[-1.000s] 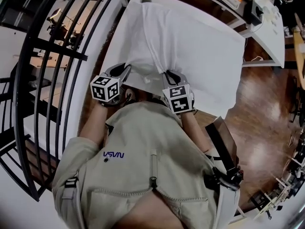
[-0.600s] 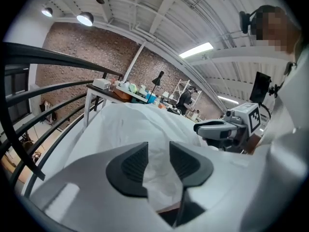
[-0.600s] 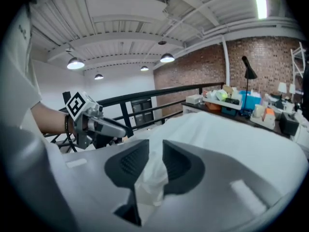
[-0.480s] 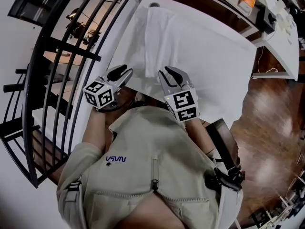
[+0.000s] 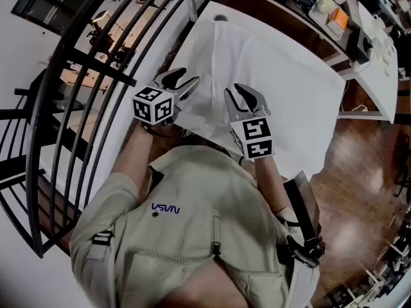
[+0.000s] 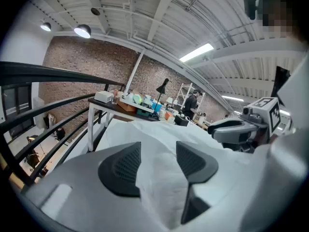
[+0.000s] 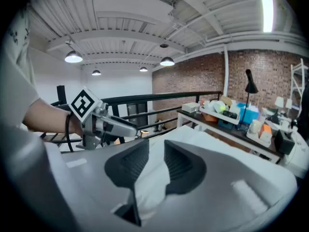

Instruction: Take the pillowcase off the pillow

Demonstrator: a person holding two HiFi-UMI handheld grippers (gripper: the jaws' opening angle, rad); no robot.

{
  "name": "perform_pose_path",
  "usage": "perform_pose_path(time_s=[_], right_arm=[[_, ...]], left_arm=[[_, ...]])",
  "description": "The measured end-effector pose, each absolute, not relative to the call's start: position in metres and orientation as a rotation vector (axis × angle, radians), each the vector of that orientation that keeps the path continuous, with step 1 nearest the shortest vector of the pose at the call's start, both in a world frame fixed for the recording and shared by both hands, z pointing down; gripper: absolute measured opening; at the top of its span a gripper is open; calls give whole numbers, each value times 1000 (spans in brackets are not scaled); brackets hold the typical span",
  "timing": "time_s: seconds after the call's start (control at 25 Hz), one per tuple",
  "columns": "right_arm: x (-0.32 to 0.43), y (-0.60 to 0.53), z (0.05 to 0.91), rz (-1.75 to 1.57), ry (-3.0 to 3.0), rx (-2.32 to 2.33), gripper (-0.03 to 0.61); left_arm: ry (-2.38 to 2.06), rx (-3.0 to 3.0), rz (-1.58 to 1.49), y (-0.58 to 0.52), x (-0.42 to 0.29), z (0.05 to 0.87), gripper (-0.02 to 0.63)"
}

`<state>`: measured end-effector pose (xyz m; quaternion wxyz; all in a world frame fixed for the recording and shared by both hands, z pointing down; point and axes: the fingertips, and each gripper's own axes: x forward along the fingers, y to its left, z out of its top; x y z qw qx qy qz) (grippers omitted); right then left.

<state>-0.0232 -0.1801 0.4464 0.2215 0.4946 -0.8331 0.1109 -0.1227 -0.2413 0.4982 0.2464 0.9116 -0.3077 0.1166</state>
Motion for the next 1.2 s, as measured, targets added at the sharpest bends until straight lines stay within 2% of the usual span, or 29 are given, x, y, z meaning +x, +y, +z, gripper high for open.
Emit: perform_pose_path(time_s=[0.08,0.28,0.44,0.6,0.76,0.84,0.96,1.0,1.04,1.08,1.2], right_arm=[[-24,-197,440,294,-2263,1415,87],[-21,-236,438,293,-2149,1506,87],[-21,-257,444,304,-2084,1525,87],[-20,-270,460,314,-2045,1456,101],[-18,-285,484,310,-1973,1358,133],[-18,-289,496,286,-1917,1288,161],[-18,-291,510,233,-1848,1201,164],[-16,-292,511,207,-1828,1196,143],[-13,-293,509,183,-1809,1208,31],[-7,-295,505,169,-1797,1230,5],[21,-301,490,172,-1768,1330,5]], left_arm=[[-786,2506,352,-255,-115,502,262],[-653,2482,421,-277,-99,529,282],[-567,2454,498,-282,-81,552,276],[-505,2450,550,-269,-61,561,171],[-527,2508,613,-262,-54,557,23],[-560,2550,618,-258,-56,550,15],[-618,2590,581,-253,-64,536,14],[-633,2594,566,-251,-67,532,14],[-643,2596,551,-248,-71,529,14],[-646,2599,534,-244,-74,526,14],[-644,2601,480,-234,-85,520,12]])
